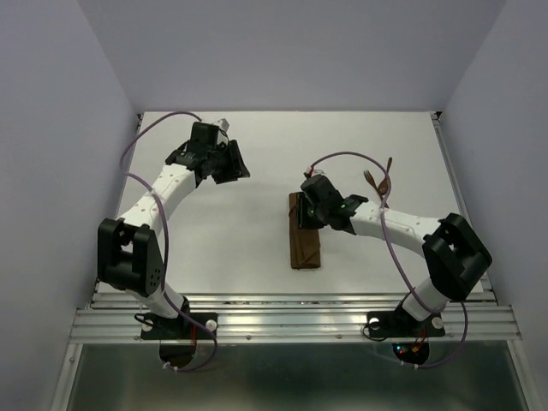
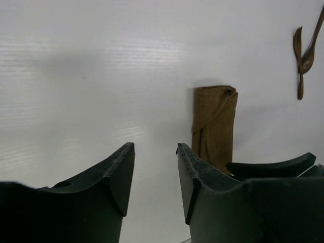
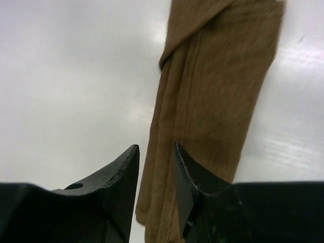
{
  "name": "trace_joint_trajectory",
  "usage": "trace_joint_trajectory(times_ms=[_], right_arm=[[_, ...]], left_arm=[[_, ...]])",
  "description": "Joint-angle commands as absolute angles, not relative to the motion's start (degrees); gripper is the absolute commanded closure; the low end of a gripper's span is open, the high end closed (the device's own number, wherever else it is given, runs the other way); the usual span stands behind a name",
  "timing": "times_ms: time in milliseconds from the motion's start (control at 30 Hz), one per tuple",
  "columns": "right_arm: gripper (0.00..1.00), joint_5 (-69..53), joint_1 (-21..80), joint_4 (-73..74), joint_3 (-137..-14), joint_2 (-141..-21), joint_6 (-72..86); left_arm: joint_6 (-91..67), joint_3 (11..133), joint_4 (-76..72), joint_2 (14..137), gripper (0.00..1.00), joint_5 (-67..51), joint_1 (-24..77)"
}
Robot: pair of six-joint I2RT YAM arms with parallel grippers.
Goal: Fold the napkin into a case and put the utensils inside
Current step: Stuff the top corner of the smaller-rectangle-folded napkin into the folded napkin, then smooth out the smaller rectangle-folded napkin at the center of the board.
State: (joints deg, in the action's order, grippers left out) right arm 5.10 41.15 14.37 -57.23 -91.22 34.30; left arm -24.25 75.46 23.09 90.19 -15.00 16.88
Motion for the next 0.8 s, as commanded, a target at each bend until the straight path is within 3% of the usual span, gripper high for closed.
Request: trace_joint_trajectory(times_ms=[0,67,100,167,467,767], right_arm=[[0.60,12.2,46.9,22.1,-58.3,-89.1,35.6],[0.57,14.7,49.7,24.8,-59.1,-90.0,36.7],[0.56,16.6,50.5,25.6,-59.3,-90.4,37.1],[0.56,18.5,51.6,27.7,-59.8,-91.6,37.9],[0.58,19.7,52.6,29.7,-60.1,-92.8,38.6],[0.55,17.8,53.8,28.2,-59.4,-89.9,39.8]], left_arm=[[-25.2,69.8,20.6,88.6,0.52,-21.0,17.6],[-25.8,65.1,18.4,89.0,0.63,-25.6,18.5],[-25.9,62.3,17.4,89.3,0.84,-26.6,19.0],[-26.5,58.0,15.0,89.5,1.00,-28.7,21.5],[-32.9,49.7,6.2,91.0,1.00,-34.4,31.9],[-33.4,48.3,5.5,95.1,1.00,-31.9,35.0]])
